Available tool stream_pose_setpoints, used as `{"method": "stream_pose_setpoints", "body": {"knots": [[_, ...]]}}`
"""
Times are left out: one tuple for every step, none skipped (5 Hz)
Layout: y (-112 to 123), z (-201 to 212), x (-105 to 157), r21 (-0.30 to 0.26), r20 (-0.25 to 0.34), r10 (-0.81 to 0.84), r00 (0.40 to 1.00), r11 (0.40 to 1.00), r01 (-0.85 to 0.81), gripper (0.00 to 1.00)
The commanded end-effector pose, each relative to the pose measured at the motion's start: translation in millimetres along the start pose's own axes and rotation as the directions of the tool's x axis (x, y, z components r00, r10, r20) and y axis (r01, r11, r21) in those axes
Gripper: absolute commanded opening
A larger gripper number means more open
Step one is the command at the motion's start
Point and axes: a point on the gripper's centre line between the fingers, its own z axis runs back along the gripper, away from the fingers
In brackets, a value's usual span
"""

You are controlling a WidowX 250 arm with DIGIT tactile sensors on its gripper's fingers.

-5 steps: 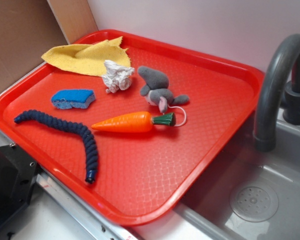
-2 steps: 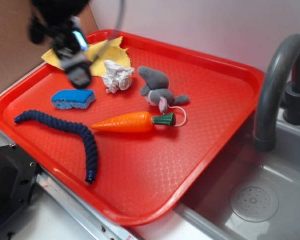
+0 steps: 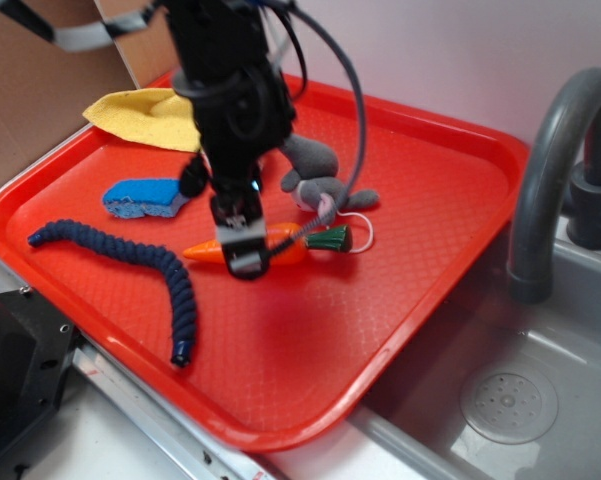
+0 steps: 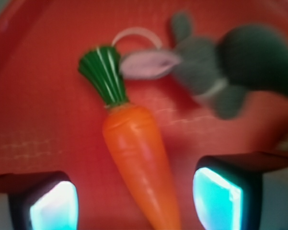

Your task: Grab the carrot.

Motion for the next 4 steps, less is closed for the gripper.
{"method": "stream_pose_setpoints", "body": {"knots": [[9.2, -9.7, 6.6, -0.029, -0.023, -0.062, 0.998, 0.998, 0.062, 1.0], [7.0, -13.8, 8.2, 0.019, -0.047, -0.078, 0.996, 0.997, 0.079, 0.0], [5.4, -12.5, 10.8, 0.027, -0.037, -0.103, 0.994, 0.994, 0.105, 0.0], [5.3, -3.4, 8.4, 0.049, -0.029, -0.07, 0.997, 0.996, 0.072, 0.0]]}}
